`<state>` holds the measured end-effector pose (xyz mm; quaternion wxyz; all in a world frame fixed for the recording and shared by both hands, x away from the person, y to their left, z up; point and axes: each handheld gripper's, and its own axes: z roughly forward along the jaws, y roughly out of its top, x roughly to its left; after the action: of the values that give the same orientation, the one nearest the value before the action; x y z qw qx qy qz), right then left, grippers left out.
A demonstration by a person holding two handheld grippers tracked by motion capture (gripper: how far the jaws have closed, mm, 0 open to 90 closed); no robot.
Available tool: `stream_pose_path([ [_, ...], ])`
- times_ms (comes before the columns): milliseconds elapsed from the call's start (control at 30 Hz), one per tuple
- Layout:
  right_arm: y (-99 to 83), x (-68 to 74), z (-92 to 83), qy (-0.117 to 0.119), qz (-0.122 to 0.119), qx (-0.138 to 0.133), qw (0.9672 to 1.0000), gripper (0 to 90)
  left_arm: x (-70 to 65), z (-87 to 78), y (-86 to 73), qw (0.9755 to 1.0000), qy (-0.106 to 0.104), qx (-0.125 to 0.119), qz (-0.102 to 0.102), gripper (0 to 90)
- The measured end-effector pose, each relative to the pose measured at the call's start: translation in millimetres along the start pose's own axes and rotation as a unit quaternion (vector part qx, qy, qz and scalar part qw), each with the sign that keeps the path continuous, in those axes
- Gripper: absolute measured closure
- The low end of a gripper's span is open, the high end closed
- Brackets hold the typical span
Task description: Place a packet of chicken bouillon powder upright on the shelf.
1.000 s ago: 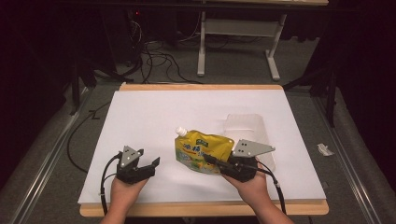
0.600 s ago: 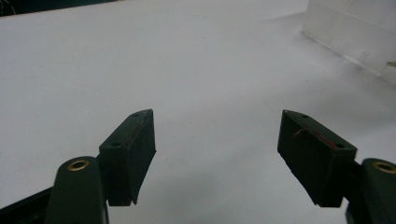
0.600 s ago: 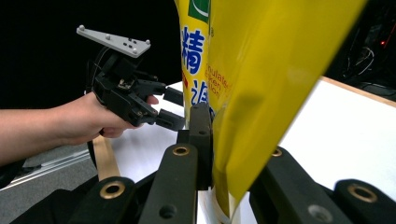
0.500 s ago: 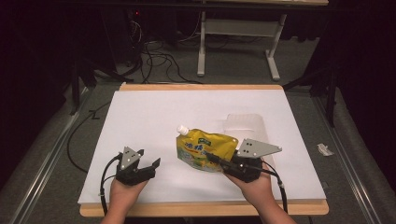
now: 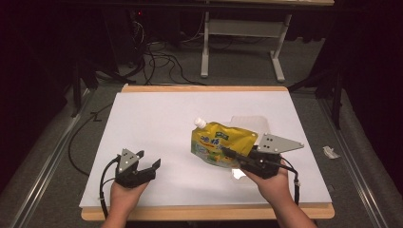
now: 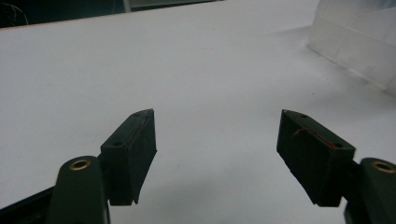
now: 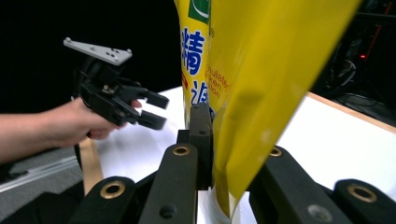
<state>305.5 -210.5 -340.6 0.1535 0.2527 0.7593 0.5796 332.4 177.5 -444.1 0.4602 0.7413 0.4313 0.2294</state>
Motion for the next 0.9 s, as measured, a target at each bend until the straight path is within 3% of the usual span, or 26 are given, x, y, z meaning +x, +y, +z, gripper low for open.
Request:
stream_pose_path([
  [167,1.8,-11.0,-19.6,-0.016,-0.001,-0.011,0.9998,84.3,-0.5,2.4,-0.4,1.0000,0.000,0.005,0.000,28.7],
  [500,-3.0,-45.2,-54.2,-0.065,0.030,-0.024,0.9972,84.3,1.7,1.6,-0.2,1.0000,0.000,0.001,-0.002,28.7],
  [900,-14.4,-73.0,-68.9,-0.099,0.056,-0.018,0.9934,84.4,4.3,-0.5,1.3,1.0000,0.002,-0.002,0.002,28.7],
])
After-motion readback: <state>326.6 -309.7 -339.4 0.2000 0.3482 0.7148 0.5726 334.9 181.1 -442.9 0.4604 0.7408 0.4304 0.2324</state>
